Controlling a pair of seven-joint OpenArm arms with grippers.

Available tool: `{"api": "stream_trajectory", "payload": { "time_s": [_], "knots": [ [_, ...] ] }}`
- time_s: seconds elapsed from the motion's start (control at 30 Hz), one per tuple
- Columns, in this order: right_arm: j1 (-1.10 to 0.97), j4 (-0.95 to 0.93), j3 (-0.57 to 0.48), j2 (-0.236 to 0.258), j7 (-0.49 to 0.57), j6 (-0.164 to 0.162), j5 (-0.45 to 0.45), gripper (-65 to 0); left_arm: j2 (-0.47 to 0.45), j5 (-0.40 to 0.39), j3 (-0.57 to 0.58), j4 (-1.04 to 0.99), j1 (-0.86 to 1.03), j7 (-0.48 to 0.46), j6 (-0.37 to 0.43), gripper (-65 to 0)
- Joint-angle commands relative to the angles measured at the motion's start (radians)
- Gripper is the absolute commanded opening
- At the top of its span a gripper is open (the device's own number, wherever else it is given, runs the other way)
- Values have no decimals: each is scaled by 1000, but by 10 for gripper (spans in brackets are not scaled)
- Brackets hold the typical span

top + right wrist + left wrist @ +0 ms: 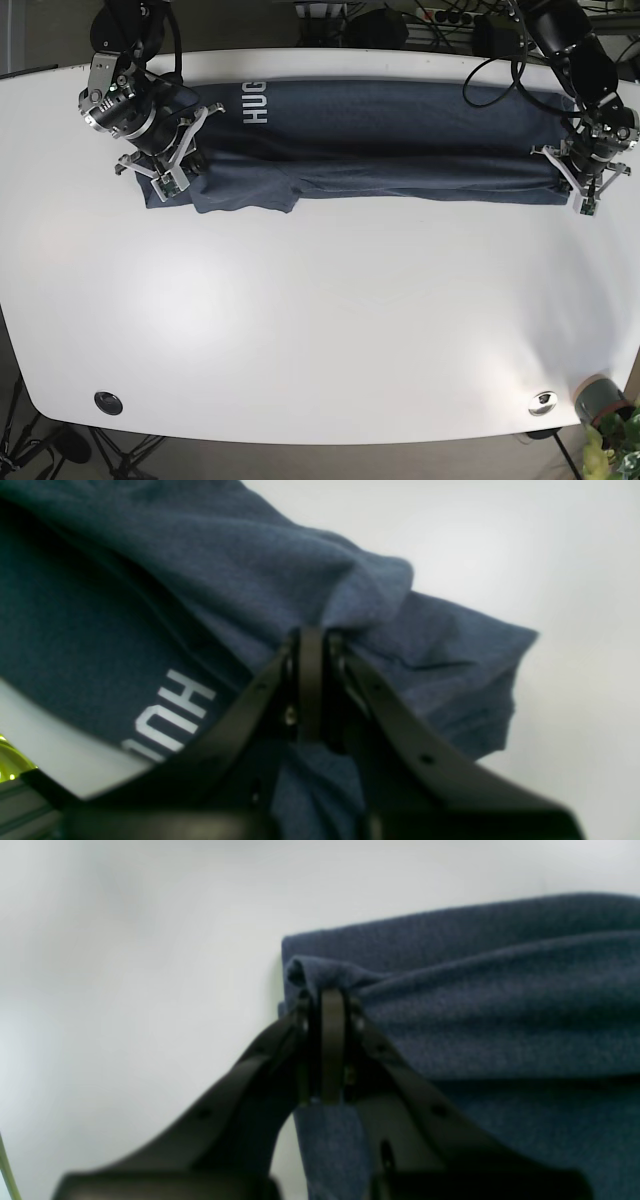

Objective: Fold the T-shirt properly
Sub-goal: 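Lower the folded edge onto the shirt and release both grippers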

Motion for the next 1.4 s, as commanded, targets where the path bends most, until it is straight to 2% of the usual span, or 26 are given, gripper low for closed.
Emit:
{"api": "stream_trajectory", "payload": {
  "time_s": [0.0,0.07,0.13,0.17,0.2,0.27,0.33,0.43,0.53,0.6,0.87,0.97,1.17,1.37],
  "knots": [
    [-6,10,6,7,17,-6,9,-650,-25,2,-7,9,-5,-6,3,-650],
    [-18,10,6,7,20,-9,9,-650,-25,2,-4,9,12,-6,3,-650],
    [-24,7,6,7,20,-36,9,-650,-25,2,0,9,19,-6,3,-650],
    [-27,4,6,7,20,-50,9,-629,-25,2,2,9,19,-6,3,-650],
    [-30,1,6,7,20,-76,9,-564,-25,2,14,7,19,-6,3,-650],
    [-34,0,6,7,21,-107,9,-453,-26,2,34,7,22,-6,3,-647],
    [-47,1,6,7,24,-116,18,-350,-37,2,53,7,33,-5,3,-600],
    [-53,33,6,7,24,-115,49,-274,-35,-1,62,18,45,-5,3,-496],
    [-53,41,6,10,24,-121,104,-263,-35,-6,49,58,45,-5,3,-424],
    [-43,35,6,14,24,-122,127,-260,-34,-6,40,98,45,-5,3,-406],
    [78,-46,5,10,-17,-125,130,-257,-31,-6,43,147,45,-5,3,-404],
    [125,-112,5,10,-56,-145,130,-258,-31,-1,45,147,45,-5,3,-404],
    [151,-158,3,8,-60,-193,135,-257,-37,2,46,72,59,-11,3,-404],
    [177,-246,5,7,-60,-194,138,-263,-40,2,46,-36,62,-14,3,-406]
  ]
}}
